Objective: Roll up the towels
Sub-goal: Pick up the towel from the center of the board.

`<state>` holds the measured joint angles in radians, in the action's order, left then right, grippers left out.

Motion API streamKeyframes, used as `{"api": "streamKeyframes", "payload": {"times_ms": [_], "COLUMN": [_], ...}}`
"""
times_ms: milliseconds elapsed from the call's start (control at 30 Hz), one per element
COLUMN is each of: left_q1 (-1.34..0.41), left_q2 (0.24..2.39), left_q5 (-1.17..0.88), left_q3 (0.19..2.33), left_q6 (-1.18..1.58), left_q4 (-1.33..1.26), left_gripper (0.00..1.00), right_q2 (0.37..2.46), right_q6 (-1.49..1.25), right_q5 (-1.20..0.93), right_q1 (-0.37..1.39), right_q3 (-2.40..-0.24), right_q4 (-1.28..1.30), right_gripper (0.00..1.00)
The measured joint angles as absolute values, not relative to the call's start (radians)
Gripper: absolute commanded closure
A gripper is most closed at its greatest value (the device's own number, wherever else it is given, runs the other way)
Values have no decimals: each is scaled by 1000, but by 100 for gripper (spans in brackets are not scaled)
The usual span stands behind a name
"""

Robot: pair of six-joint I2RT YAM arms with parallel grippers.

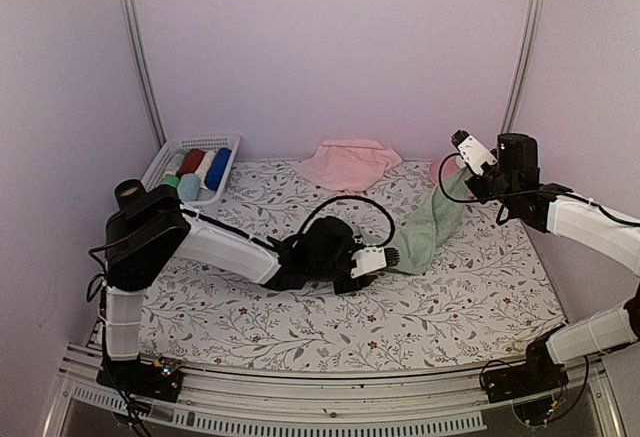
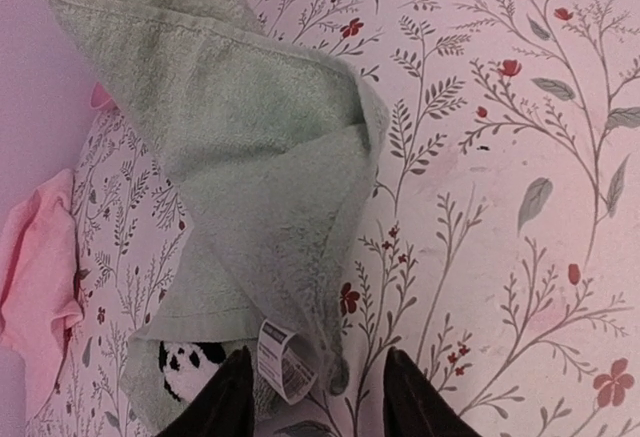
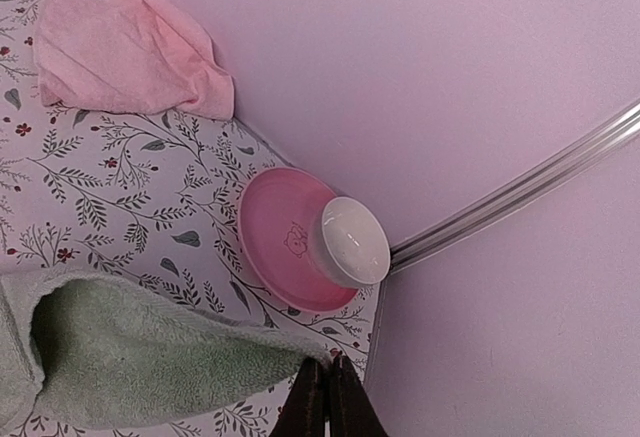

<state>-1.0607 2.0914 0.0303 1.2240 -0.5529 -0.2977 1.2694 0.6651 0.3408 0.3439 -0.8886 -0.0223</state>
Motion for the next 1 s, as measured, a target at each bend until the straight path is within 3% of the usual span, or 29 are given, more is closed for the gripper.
{"api": "streamKeyframes", "payload": {"times_ms": [233,300,433,633,767,1000], "left_q1": [-1062,-1063,-1064,-1069,-1084,-1093], "left_q2": [2115,2122,2130,2129,2091,1697], "left_q5": [31,32,36,75,224,536], "left_q3": [1243,1249,1254,1256,1255,1177], "left_q6": [-547,-545,-540,-528,-499,-379], "left_q4": [-300,-301,-303,-309,-264,-133], "left_gripper": [68,75,100,100,100,100], "right_q2": [1272,1272,1272,1272,1262,1108], "right_q6": [662,662,659,656,682,788], "right_q5": [336,335,333,326,271,57], "right_q1": [344,344,344,344,344,344], "right_q3": [-889,-889,-889,-889,-889,-893], "right_q4": [-21,-20,-19,-15,39,247], "right_gripper": [98,98,98,98,98,98]}}
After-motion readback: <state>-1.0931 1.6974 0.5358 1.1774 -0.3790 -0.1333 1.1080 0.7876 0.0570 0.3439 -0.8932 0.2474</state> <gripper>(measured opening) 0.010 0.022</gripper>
